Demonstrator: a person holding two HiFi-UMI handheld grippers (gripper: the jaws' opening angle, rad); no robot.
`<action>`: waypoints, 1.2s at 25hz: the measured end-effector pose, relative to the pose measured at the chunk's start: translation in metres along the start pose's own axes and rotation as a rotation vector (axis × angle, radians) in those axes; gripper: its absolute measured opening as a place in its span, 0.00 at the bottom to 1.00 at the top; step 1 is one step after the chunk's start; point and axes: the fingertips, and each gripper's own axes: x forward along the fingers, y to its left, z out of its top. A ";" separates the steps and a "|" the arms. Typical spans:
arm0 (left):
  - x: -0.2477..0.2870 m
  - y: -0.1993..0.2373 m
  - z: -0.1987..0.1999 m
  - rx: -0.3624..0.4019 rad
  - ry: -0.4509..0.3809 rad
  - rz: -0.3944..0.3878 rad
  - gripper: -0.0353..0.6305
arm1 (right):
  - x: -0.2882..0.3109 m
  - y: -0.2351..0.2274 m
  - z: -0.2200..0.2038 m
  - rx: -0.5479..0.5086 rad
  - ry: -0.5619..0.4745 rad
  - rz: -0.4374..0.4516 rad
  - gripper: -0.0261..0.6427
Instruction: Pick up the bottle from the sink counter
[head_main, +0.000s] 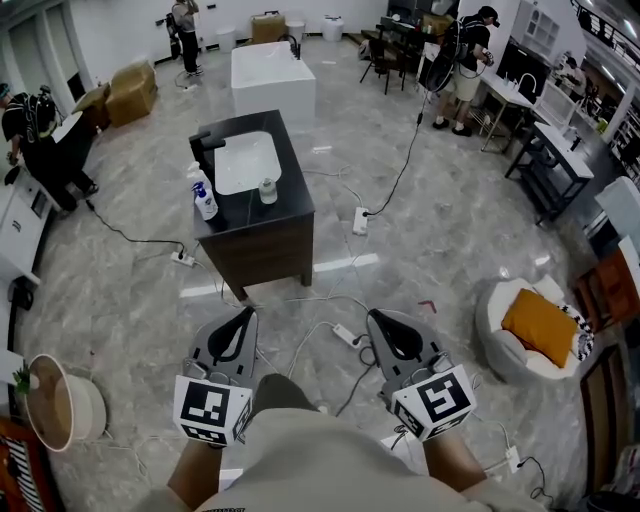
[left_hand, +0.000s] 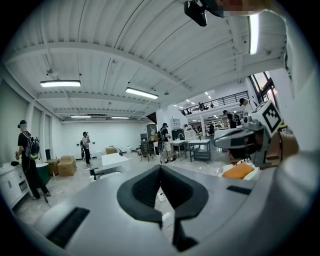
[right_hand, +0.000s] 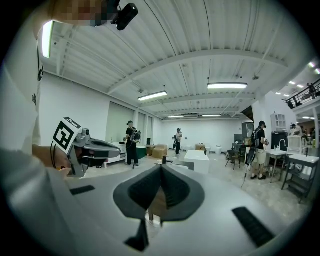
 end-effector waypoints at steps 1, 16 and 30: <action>0.002 -0.002 0.000 -0.001 0.002 -0.001 0.06 | 0.000 -0.001 -0.002 0.002 0.009 0.002 0.03; 0.050 0.014 -0.004 0.000 -0.017 0.028 0.06 | 0.048 -0.020 -0.028 -0.008 0.078 0.072 0.03; 0.138 0.082 -0.012 0.009 0.016 0.011 0.06 | 0.149 -0.063 -0.024 0.006 0.071 0.058 0.03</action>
